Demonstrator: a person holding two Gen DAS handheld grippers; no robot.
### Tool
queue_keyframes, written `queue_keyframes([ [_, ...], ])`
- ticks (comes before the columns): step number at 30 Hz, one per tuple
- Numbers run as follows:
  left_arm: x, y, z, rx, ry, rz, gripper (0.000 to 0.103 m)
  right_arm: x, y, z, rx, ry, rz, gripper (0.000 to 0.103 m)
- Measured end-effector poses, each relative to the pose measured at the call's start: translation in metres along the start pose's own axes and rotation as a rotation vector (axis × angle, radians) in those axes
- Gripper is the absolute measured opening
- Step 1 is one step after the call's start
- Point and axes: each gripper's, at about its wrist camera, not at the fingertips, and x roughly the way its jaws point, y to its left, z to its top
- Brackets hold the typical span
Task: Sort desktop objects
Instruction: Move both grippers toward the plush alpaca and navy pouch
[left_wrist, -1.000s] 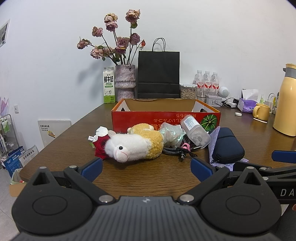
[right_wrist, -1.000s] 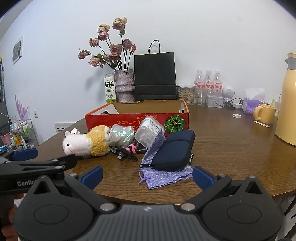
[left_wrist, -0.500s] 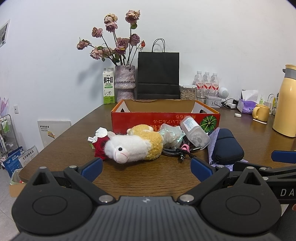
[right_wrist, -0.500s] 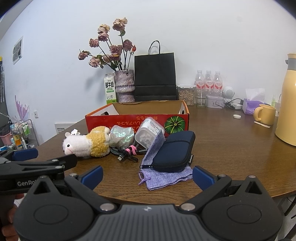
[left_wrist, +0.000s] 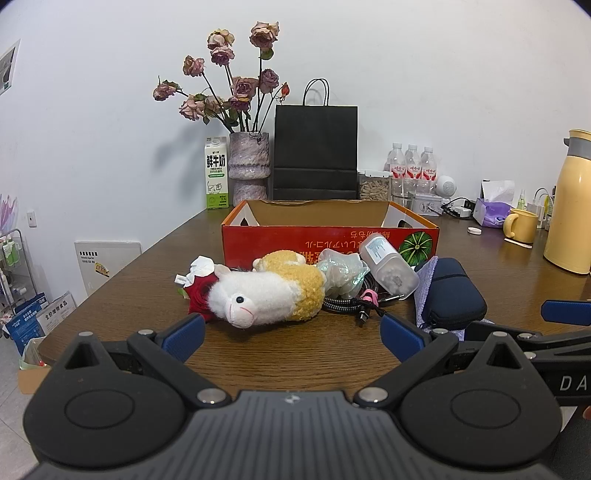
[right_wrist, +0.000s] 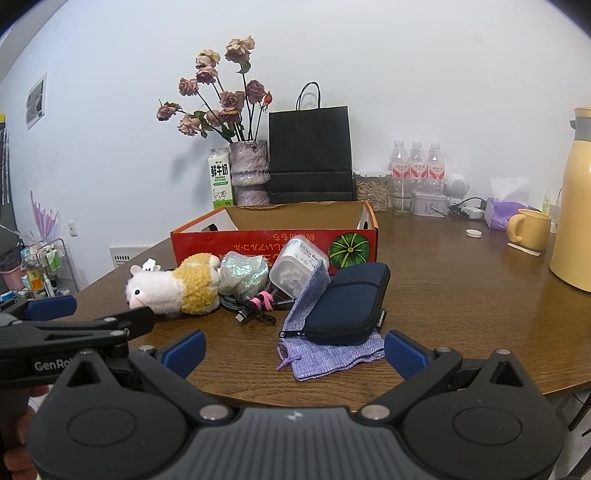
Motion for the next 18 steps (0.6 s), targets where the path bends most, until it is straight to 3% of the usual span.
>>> queue_keyframes([
  [18, 0.0020, 0.0006, 0.0031, 0.008, 0.001, -0.019, 0.103, 0.0024, -0.0011, 0.0017, -0.002, 0.008, 0.009, 0.103],
])
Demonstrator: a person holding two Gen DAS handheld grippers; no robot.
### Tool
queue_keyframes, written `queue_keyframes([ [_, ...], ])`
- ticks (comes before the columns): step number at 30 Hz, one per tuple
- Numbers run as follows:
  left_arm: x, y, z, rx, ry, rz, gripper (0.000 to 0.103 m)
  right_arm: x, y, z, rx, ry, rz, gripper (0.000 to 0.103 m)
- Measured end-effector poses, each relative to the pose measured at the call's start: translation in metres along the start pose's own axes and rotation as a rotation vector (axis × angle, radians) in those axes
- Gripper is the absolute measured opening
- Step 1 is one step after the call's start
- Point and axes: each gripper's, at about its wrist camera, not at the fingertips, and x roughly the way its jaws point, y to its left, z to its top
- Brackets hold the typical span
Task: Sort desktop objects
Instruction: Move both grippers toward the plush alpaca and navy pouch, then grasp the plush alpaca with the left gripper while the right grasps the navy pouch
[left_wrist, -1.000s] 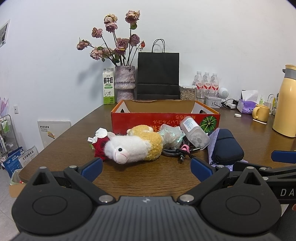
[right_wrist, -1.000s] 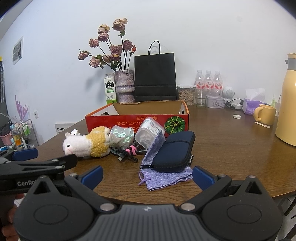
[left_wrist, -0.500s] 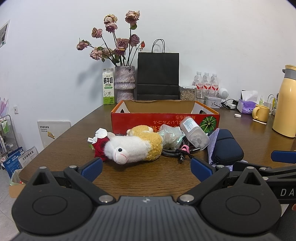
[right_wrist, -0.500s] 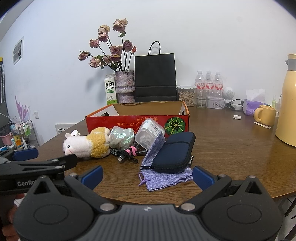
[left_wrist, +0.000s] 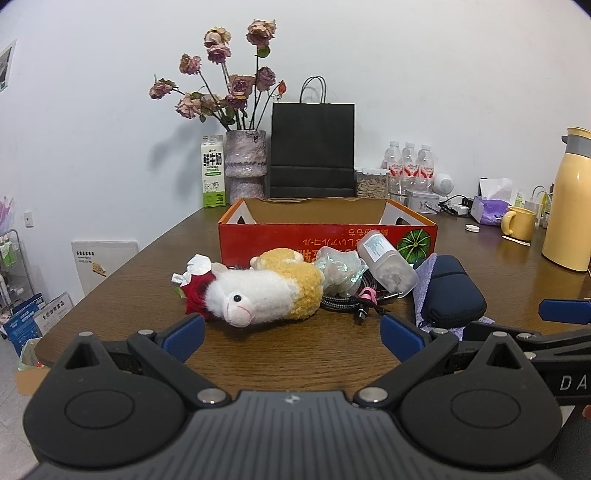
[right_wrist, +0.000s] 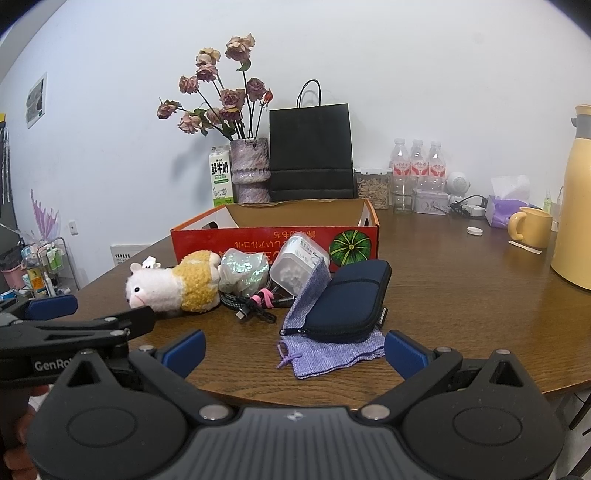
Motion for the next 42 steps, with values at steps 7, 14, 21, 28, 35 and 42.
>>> queue_keyframes([
  [7, 0.018, 0.006, 0.012, 0.006, 0.007, 0.011, 0.103, 0.015, -0.006, 0.006, -0.007, 0.028, -0.005, 0.103],
  [14, 0.051, 0.008, 0.035, 0.046, 0.019, 0.011, 0.103, 0.042, -0.023, 0.028, -0.035, 0.037, -0.064, 0.103],
  [21, 0.092, 0.011, 0.062, 0.079, 0.053, 0.016, 0.103, 0.092, -0.046, 0.061, -0.073, 0.128, -0.101, 0.100],
  [28, 0.136, 0.009, 0.075, 0.091, 0.161, -0.022, 0.094, 0.147, -0.052, 0.069, -0.095, 0.274, -0.101, 0.090],
  [35, 0.174, 0.021, 0.073, -0.009, 0.318, -0.078, 0.075, 0.176, -0.048, 0.066, -0.097, 0.361, -0.089, 0.089],
  [42, 0.191, 0.034, 0.073, -0.088, 0.391, -0.081, 0.059, 0.186, -0.049, 0.065, -0.073, 0.426, -0.055, 0.082],
])
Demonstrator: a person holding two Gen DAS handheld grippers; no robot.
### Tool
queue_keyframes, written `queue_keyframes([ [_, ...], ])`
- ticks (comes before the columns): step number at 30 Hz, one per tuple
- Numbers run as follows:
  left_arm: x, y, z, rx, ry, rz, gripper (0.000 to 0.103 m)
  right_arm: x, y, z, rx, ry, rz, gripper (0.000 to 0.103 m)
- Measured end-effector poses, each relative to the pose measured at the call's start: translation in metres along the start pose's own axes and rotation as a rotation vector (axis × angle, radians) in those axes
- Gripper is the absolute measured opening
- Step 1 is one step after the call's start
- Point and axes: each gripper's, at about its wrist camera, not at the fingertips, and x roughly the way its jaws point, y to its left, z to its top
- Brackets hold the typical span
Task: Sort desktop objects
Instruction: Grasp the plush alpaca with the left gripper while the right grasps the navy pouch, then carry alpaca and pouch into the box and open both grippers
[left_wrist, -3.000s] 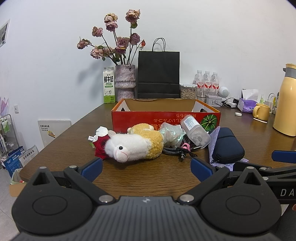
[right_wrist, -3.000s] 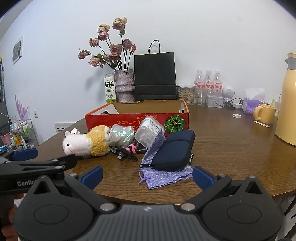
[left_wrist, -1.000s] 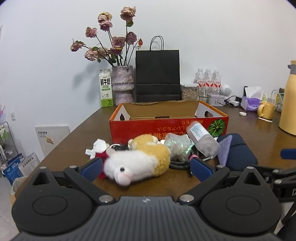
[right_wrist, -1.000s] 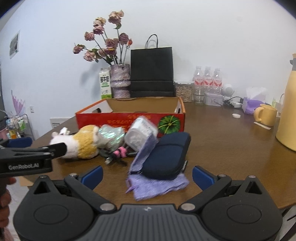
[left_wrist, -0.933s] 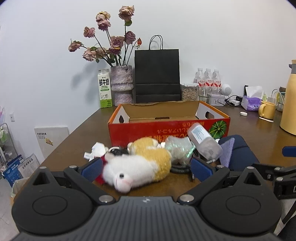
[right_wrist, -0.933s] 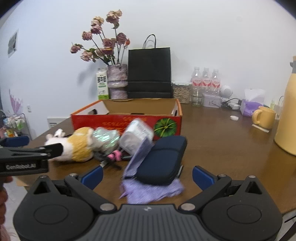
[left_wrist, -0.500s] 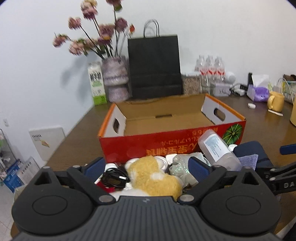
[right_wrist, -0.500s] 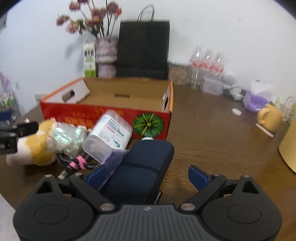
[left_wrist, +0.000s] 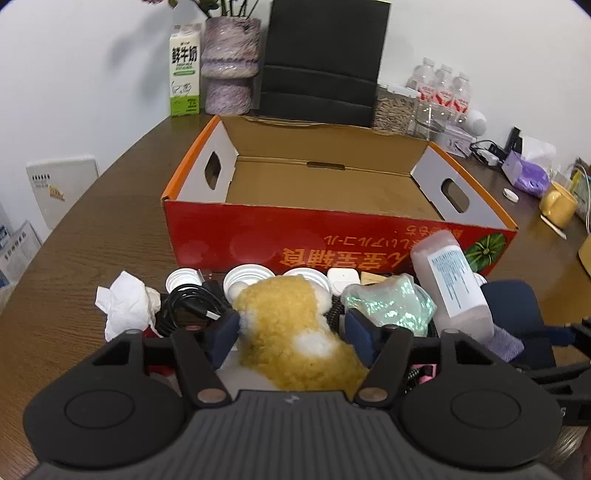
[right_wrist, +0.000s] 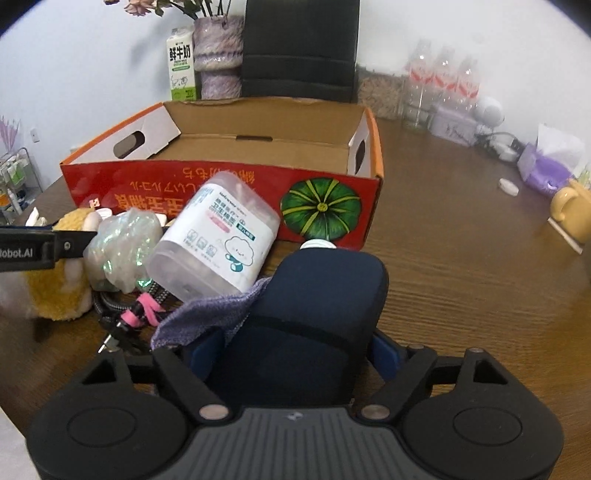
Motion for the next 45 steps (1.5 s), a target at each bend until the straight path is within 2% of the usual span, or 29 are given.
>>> queue_keyframes([
  [5, 0.001, 0.008, 0.001, -0.057, 0.006, -0.013, 0.059, -0.001, -0.001, -0.001, -0.002, -0.003, 0.007, 0.080],
  [9, 0.006, 0.006, 0.001, -0.042, 0.015, -0.001, 0.059, 0.000, -0.001, 0.001, 0.006, 0.006, 0.003, 0.080],
  [11, 0.010, 0.005, 0.001, -0.034, 0.015, 0.008, 0.055, 0.000, 0.000, 0.002, 0.004, 0.009, 0.003, 0.079],
  [19, -0.002, 0.002, 0.000, -0.013, -0.030, 0.019, 0.050, -0.008, -0.007, 0.003, 0.042, -0.009, 0.031, 0.067],
  [28, -0.033, 0.003, 0.000, -0.006, -0.104, 0.003, 0.049, -0.028, -0.016, 0.000, 0.083, -0.042, 0.067, 0.065],
  [33, -0.051, -0.001, -0.001, 0.007, -0.141, -0.014, 0.049, -0.045, -0.021, 0.002, 0.102, -0.095, 0.083, 0.063],
  [35, -0.057, -0.002, 0.000, 0.011, -0.157, -0.019, 0.049, -0.052, -0.021, 0.003, 0.099, -0.117, 0.089, 0.059],
  [36, -0.060, -0.003, 0.000, 0.014, -0.165, -0.020, 0.049, -0.055, -0.021, 0.004, 0.100, -0.127, 0.089, 0.051],
  [37, -0.062, -0.003, 0.000, 0.015, -0.174, -0.020, 0.049, -0.058, -0.021, 0.004, 0.099, -0.140, 0.090, 0.031],
  [38, -0.063, -0.003, 0.000, 0.015, -0.179, -0.018, 0.049, -0.059, -0.023, 0.005, 0.104, -0.140, 0.106, 0.026],
  [40, -0.063, -0.002, 0.000, 0.011, -0.177, -0.016, 0.049, -0.057, -0.022, 0.004, 0.108, -0.122, 0.120, 0.023],
  [45, -0.056, 0.000, -0.003, 0.003, -0.153, -0.015, 0.049, -0.054, -0.023, 0.003, 0.103, -0.129, 0.112, 0.025],
])
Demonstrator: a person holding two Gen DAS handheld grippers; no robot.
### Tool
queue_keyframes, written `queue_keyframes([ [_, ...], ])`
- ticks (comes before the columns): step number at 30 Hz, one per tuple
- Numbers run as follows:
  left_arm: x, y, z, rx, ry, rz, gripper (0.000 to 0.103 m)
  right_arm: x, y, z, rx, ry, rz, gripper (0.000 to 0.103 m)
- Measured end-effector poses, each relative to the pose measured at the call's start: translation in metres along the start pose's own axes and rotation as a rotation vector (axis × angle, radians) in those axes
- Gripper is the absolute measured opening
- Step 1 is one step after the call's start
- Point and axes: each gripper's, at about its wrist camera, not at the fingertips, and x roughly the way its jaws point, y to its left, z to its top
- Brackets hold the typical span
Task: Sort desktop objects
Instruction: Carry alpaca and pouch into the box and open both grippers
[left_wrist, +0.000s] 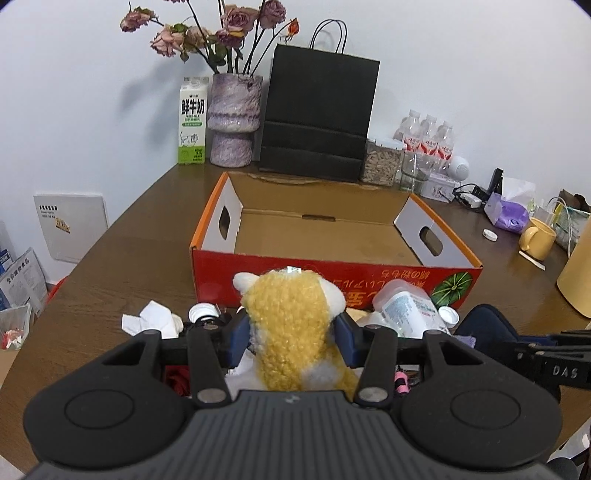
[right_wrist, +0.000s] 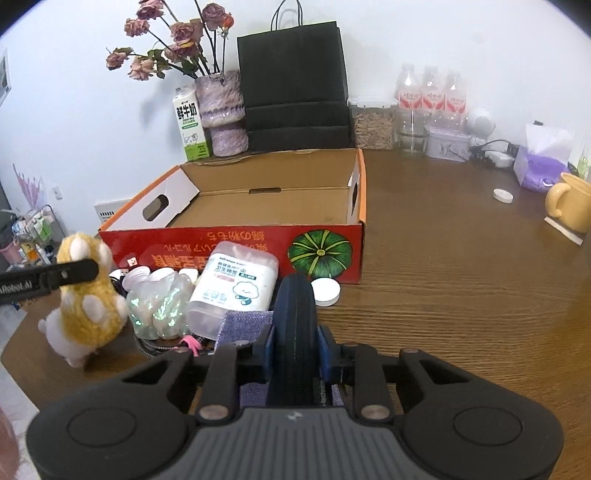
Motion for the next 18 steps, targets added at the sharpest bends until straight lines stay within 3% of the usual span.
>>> queue_keyframes([
  [4, 0.003, 0.000, -0.002, 0.002, 0.004, -0.004, 0.049, 0.009, 0.002, -0.001, -0.040, 0.046, -0.026, 0.034],
  [6, 0.003, 0.000, -0.003, 0.004, 0.002, -0.009, 0.049, 0.015, 0.003, -0.003, -0.050, 0.060, -0.019, 0.034],
  [10, 0.000, 0.000, -0.005, 0.014, -0.002, -0.014, 0.049, 0.013, 0.007, -0.005, -0.067, 0.055, 0.016, 0.022],
  [18, -0.027, -0.001, 0.003, 0.044, -0.063, -0.051, 0.047, -0.028, 0.003, 0.011, -0.008, -0.053, 0.090, 0.020],
])
